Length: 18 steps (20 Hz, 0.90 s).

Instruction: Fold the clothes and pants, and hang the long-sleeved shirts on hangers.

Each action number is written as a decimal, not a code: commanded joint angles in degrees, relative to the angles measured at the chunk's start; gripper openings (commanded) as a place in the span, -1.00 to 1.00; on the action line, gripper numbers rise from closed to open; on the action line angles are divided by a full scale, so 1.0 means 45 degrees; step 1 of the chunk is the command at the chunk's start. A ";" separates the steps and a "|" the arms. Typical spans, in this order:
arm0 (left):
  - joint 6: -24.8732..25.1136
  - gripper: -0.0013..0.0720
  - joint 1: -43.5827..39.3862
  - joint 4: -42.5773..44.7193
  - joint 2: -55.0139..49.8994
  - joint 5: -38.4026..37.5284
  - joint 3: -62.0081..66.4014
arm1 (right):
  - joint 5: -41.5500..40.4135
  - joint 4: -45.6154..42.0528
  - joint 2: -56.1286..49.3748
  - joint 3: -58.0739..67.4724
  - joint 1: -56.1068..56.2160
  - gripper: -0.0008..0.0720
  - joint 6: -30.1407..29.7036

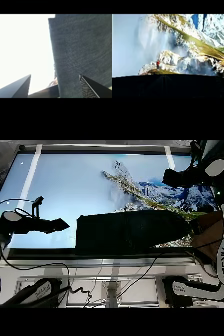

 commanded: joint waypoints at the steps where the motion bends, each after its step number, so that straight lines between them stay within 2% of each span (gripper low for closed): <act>1: 0.2545 0.95 -0.0010 -0.1734 -0.2234 -0.0505 -0.0087 | 0.0019 -0.0010 0.0010 0.0015 -0.0010 -0.78 -0.0107; 5: 0.4201 0.94 -0.1282 -0.2943 -0.4007 -0.0466 -0.0083 | 0.0024 -0.0005 0.0010 0.0015 -0.0010 -0.78 -0.0107; 8: 0.4420 0.94 -0.2671 -0.2730 -0.4585 0.0087 -0.0083 | 0.0024 -0.0010 0.0010 0.0015 -0.0010 -0.78 -0.0107; 10: 0.4420 0.60 -0.3356 -0.2909 -0.4643 0.0559 0.0015 | 0.0024 -0.0019 0.0010 0.0015 -0.0010 -0.78 -0.0117; 11: 0.4415 0.21 -0.3609 -0.2948 -0.4643 0.0559 0.0204 | 0.0029 -0.0019 0.0010 0.0015 -0.0010 -0.78 -0.0209; 12: 0.4410 -0.54 -0.3793 -0.2939 -0.4609 0.0262 0.0534 | 0.0044 -0.0015 0.0010 0.0015 -0.0010 -0.78 -0.0379; 13: 0.4381 -0.91 -0.3876 -0.2939 -0.4522 -0.0204 0.0957 | 0.0092 -0.0019 0.0010 0.0015 -0.0010 -0.78 -0.0437; 15: 0.3405 -0.90 -0.3881 -0.2628 -0.4065 -0.1044 0.2229 | 0.0185 -0.0019 0.0010 0.0010 -0.0010 -0.78 -0.0627; 18: 0.1185 -0.90 -0.3837 -0.0457 -0.2900 -0.2769 0.4590 | 0.0646 0.0073 0.0000 -0.0219 0.0204 -0.78 -0.2127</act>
